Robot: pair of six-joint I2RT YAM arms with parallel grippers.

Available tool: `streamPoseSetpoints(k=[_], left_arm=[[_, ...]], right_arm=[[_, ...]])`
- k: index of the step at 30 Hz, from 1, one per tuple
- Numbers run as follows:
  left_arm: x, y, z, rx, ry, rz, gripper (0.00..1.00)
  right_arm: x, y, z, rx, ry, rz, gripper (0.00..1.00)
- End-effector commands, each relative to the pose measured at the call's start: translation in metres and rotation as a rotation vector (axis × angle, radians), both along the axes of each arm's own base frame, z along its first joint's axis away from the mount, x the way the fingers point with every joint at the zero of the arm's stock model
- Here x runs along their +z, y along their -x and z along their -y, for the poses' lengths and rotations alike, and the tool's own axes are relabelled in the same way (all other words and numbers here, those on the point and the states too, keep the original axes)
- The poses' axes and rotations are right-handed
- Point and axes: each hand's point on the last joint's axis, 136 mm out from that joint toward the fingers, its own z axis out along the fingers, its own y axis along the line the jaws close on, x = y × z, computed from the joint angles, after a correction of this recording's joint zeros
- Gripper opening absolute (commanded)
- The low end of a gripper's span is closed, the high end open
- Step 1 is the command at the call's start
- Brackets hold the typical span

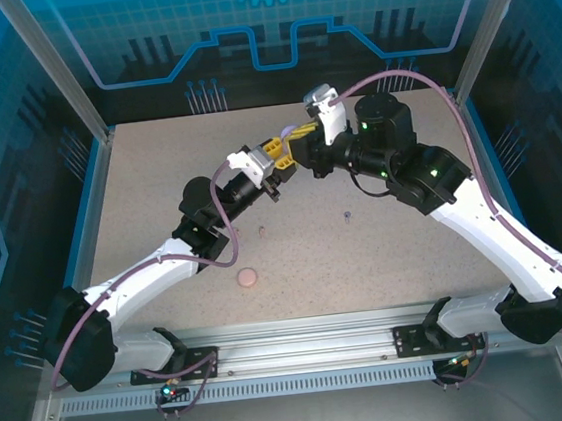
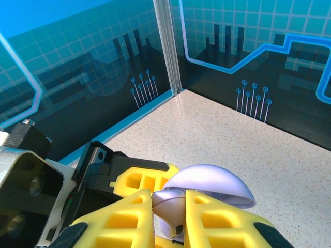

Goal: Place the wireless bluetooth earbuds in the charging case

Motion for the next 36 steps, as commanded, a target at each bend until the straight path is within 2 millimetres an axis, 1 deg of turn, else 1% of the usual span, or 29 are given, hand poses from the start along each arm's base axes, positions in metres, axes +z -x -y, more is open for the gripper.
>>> streamPoseSetpoints(k=[1,6,10,17,21,26,27,29,31,33,36], left_arm=[[0.026,0.009,-0.002,-0.009,0.043,0.062,0.0],[0.025,0.009,-0.003,-0.006,0.042,0.061,0.0],[0.024,0.009,-0.003,-0.007,0.04,0.059,0.0],[0.026,0.01,-0.004,-0.007,0.042,0.064,0.0],[0.026,0.01,-0.003,-0.012,0.044,0.061,0.0],[0.026,0.009,-0.003,-0.011,0.041,0.057,0.0],[0.026,0.009,-0.002,-0.012,0.042,0.056,0.0],[0.024,0.008,-0.002,-0.012,0.039,0.052,0.0],[0.024,0.008,-0.001,-0.013,0.039,0.05,0.0],[0.023,0.007,-0.001,-0.014,0.039,0.045,0.0],[0.02,0.006,0.0,-0.014,0.039,0.035,0.0]], right_arm=[[0.0,-0.006,0.006,-0.027,-0.006,0.002,0.18],[-0.003,-0.01,0.012,-0.047,-0.009,-0.01,0.17],[-0.002,-0.012,0.016,-0.057,-0.019,-0.008,0.17],[-0.008,-0.012,0.011,-0.027,-0.007,-0.034,0.17],[-0.016,-0.006,0.005,0.036,0.041,-0.049,0.15],[-0.032,0.009,-0.005,0.153,0.137,-0.053,0.16],[-0.035,0.009,-0.005,0.151,0.157,-0.054,0.16],[-0.041,0.006,-0.003,0.132,0.188,-0.062,0.18],[-0.043,0.003,-0.001,0.113,0.195,-0.061,0.22],[-0.041,0.001,0.002,0.093,0.193,-0.06,0.27],[-0.031,-0.002,0.008,0.048,0.169,-0.057,0.39]])
